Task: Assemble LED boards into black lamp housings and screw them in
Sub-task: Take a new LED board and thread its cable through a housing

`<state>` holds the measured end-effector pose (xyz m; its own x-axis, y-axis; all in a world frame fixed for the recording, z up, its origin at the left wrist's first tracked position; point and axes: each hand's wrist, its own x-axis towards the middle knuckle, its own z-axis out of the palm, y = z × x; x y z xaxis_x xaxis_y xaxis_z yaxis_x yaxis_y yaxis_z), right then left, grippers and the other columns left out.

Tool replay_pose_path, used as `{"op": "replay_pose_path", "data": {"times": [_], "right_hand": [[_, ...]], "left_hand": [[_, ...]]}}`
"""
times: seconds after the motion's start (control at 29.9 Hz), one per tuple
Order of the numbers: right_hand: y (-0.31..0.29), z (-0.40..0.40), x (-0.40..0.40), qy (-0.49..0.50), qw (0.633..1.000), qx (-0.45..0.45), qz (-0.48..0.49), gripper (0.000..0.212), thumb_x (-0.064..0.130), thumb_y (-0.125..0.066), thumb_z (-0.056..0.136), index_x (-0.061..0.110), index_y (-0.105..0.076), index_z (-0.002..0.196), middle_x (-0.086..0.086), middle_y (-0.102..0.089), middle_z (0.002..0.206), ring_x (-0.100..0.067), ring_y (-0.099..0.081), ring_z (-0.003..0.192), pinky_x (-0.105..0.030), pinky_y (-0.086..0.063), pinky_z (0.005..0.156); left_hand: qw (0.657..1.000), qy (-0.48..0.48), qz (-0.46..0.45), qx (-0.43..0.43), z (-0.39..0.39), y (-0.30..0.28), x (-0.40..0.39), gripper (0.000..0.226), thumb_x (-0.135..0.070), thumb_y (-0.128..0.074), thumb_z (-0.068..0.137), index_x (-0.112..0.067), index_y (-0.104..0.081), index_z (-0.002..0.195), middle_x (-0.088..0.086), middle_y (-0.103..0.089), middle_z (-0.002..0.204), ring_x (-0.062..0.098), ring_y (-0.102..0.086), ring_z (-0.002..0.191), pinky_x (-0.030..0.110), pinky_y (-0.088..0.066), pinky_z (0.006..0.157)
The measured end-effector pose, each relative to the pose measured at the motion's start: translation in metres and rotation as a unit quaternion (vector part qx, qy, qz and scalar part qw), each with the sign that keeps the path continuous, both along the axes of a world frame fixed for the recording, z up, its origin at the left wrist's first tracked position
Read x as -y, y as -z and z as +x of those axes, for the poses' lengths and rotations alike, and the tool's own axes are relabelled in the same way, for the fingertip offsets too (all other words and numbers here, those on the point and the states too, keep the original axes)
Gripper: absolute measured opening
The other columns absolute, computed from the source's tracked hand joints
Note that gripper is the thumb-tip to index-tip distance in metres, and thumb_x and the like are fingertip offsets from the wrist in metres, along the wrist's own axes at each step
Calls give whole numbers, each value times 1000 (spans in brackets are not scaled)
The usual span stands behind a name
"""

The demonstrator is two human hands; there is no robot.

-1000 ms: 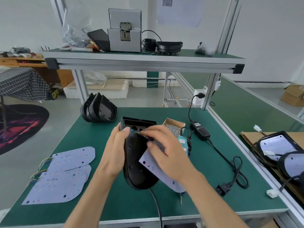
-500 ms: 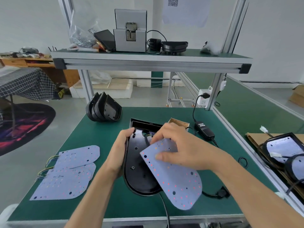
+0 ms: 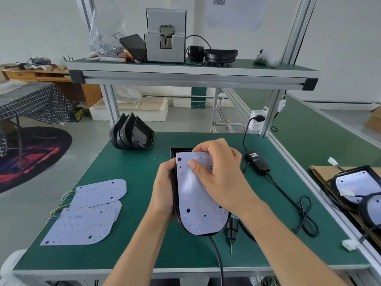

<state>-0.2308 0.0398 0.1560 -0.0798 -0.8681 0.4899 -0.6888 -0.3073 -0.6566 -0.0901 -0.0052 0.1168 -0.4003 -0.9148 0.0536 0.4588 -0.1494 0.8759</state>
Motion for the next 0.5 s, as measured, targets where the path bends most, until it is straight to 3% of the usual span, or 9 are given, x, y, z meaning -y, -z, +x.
{"op": "replay_pose_path", "data": {"times": [0.1, 0.27, 0.5], "right_hand": [[1, 0, 0, 4, 997, -54, -50, 22, 35, -67, 100, 23, -61, 119, 10, -50, 113, 27, -22, 111, -50, -37, 107], [1, 2, 2, 33, 987, -116, -103, 32, 42, -58, 97, 19, -64, 118, 7, -50, 110, -10, -44, 109, -42, -29, 104], [1, 6, 2, 102, 965, -185, -152, 33, 42, -58, 99, 15, -65, 117, -2, -54, 109, -28, -53, 102, -41, -27, 97]], "left_hand": [[1000, 1, 4, 0, 5, -2, 2, 43, -40, -45, 90, -20, -77, 70, -1, -72, 70, 14, -67, 58, 21, -52, 53], [1000, 20, 2, 0, 8, -7, 6, 39, -45, -52, 84, -18, -79, 78, 2, -75, 77, 16, -70, 67, 25, -56, 59], [999, 0, 22, -28, 6, -11, 0, 38, -45, -56, 87, -15, -78, 76, 4, -74, 75, 18, -69, 64, 25, -55, 57]]}}
